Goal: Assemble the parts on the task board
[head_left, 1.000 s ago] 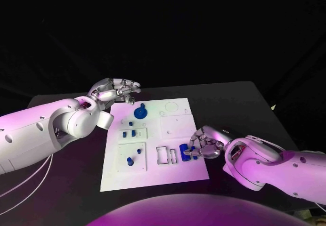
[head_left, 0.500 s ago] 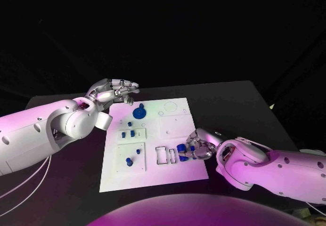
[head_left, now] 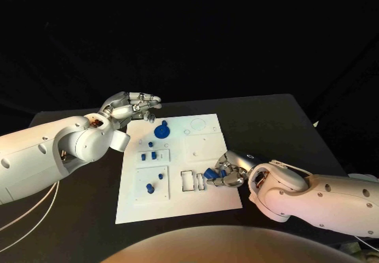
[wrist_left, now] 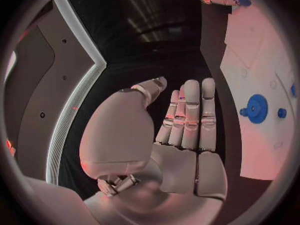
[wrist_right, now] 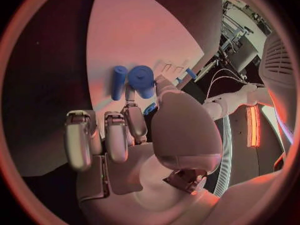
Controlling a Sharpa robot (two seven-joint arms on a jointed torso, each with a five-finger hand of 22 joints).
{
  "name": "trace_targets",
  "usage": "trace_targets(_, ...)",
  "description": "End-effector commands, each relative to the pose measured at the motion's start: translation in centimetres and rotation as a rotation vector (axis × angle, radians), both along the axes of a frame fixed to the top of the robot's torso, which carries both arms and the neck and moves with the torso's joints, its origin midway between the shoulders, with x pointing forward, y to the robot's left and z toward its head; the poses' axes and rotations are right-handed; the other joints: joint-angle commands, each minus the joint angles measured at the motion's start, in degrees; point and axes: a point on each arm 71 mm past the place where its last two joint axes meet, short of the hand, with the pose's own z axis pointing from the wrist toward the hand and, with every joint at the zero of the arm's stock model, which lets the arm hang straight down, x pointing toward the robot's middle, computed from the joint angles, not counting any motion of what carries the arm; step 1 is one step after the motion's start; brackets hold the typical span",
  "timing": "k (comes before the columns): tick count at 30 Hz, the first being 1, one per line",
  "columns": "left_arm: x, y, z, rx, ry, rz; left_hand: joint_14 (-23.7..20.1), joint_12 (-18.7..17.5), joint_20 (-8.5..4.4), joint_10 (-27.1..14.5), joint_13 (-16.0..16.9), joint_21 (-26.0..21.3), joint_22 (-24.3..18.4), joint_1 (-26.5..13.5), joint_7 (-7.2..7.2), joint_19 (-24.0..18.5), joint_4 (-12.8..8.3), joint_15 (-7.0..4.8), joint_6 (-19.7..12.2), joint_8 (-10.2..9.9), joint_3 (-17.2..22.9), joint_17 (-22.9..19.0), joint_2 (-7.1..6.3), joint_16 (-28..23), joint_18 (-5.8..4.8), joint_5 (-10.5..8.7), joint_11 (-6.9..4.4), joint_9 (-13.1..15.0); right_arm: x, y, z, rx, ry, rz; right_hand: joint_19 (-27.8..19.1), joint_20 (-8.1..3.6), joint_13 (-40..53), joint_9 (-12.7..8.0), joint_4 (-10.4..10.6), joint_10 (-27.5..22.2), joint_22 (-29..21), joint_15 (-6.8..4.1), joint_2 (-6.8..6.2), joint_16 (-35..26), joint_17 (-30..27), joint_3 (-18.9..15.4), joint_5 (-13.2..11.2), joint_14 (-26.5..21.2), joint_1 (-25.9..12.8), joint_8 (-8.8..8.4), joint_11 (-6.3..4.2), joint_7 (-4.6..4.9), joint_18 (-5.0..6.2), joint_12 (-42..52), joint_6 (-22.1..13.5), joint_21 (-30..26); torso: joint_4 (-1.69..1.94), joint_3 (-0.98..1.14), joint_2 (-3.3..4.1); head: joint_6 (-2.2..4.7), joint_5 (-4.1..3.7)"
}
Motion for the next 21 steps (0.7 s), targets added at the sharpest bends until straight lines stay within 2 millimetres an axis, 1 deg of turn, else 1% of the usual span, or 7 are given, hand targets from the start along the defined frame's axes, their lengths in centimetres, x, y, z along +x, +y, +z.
trace_targets(1, -0.1, -0.2, 0.1, -0.018, 0.007, -0.015, 0.03, 0.36, 0.13, -0.45, -0.07, -0.30, -0.08, -0.50, -0.05, 0.27, -0.10, 0.18, -0.32, 0.20, 0.22, -0.08, 0.29, -0.01, 0.66, 0.28, 0.09, 0.05, -0.2, 0.1, -0.4, -0.035, 0.019, 0.009, 4.39, -0.49, 0.93, 0.13, -0.01, 0.74, 14.00, -0.47, 0.31, 0.28, 11.29, -0.02, 1.08, 5.07, 0.47, 0.32, -0.11, -0.17, -0.43, 0.53, 0.73, 0.27, 0.03, -0.01, 0.00, 0.00, -0.64)
trace_targets(2, -0.1, -0.2, 0.1, -0.019, 0.007, -0.014, -0.02, 0.43, 0.15, -0.52, -0.07, -0.34, -0.14, -0.86, -0.01, 0.23, 0.11, 0.22, -0.41, 0.33, 0.08, -0.10, 0.32, 0.01, 0.64, 0.21, 0.13, 0.07, -0.2, 0.1, -0.4, -0.027, 0.023, 0.003, 4.46, -0.56, 1.12, 0.16, -0.01, 0.90, 14.05, -0.55, 0.36, 0.33, 11.44, 0.01, 1.64, 5.10, 0.55, 0.32, -0.20, -0.27, -0.47, 0.71, 1.00, 0.44, 0.02, -0.03, -0.01, 0.00, -0.77)
trace_targets(6, -0.1, -0.2, 0.1, -0.019, 0.007, -0.012, -0.03, 0.46, 0.17, -0.56, -0.07, -0.36, -0.17, -1.04, 0.00, 0.22, 0.23, 0.24, -0.47, 0.40, 0.01, -0.11, 0.37, 0.04, 0.64, 0.09, 0.13, 0.08, -0.2, 0.2, -0.2, 0.014, 0.008, -0.015, 4.80, -0.85, 2.51, 0.15, -0.16, 1.98, 14.27, -0.85, 0.95, 0.50, 11.97, 1.02, 3.82, 5.21, 1.74, 0.17, -0.56, -0.67, -0.64, 2.09, 1.89, 1.19, -0.02, -0.05, -0.03, 0.00, -0.16)
trace_targets(9, -0.1, -0.2, 0.1, -0.020, 0.008, -0.011, -0.04, 0.47, 0.17, -0.57, -0.07, -0.36, -0.18, -1.05, -0.01, 0.22, 0.25, 0.24, -0.48, 0.42, 0.02, -0.12, 0.40, 0.04, 0.64, 0.08, 0.13, 0.08, -0.2, 0.2, 0.1, 0.056, -0.015, -0.032, 4.92, -1.18, 3.24, 0.03, -0.27, 2.56, 14.36, -1.21, 1.59, 0.55, 12.14, 2.77, 4.98, 5.24, 3.34, -0.05, -0.98, -1.12, -0.70, 2.78, 2.83, 1.50, -0.07, -0.03, -0.04, 0.00, 0.01)
trace_targets(13, -0.1, -0.1, 0.1, -0.020, 0.007, -0.010, -0.04, 0.47, 0.17, -0.57, -0.07, -0.36, -0.18, -1.05, -0.01, 0.22, 0.25, 0.24, -0.48, 0.42, 0.02, -0.12, 0.40, 0.04, 0.64, 0.08, 0.13, 0.08, -0.3, 0.4, 0.6, 0.107, -0.038, -0.044, 5.04, -1.31, 3.80, -0.05, -0.17, 2.97, 14.43, -1.33, 2.07, 0.62, 12.36, 3.64, 5.33, 5.29, 3.58, -0.18, -1.12, -1.26, -0.76, 3.30, 3.23, 1.76, 0.00, 0.02, -0.03, 0.00, 0.11)
trace_targets(15, -0.1, -0.1, 0.1, -0.019, 0.007, -0.009, -0.04, 0.47, 0.17, -0.57, -0.07, -0.36, -0.18, -1.05, -0.01, 0.22, 0.25, 0.24, -0.48, 0.42, 0.02, -0.12, 0.40, 0.04, 0.64, 0.08, 0.13, 0.08, -0.3, 0.5, 0.9, 0.130, -0.047, -0.046, 5.14, -1.38, 4.38, -0.09, -0.11, 3.40, 14.50, -1.41, 2.26, 0.67, 12.51, 4.07, 5.49, 5.32, 3.52, -0.20, -1.21, -1.36, -0.82, 3.87, 3.55, 1.98, -0.01, 0.03, -0.04, 0.00, 0.33)
trace_targets(21, 0.0, -0.1, 0.0, -0.018, 0.007, -0.007, -0.04, 0.47, 0.17, -0.57, -0.07, -0.36, -0.18, -1.05, -0.01, 0.22, 0.25, 0.24, -0.48, 0.42, 0.02, -0.12, 0.40, 0.04, 0.64, 0.08, 0.13, 0.08, -0.3, 1.3, 2.2, 0.179, -0.054, -0.029, 5.32, -1.50, 5.26, -0.13, -0.05, 4.04, 14.62, -1.54, 2.45, 0.75, 12.76, 4.66, 5.83, 5.37, 3.14, -0.20, -1.37, -1.55, -0.91, 4.73, 4.16, 2.38, -0.02, -0.01, -0.03, 0.00, 0.36)
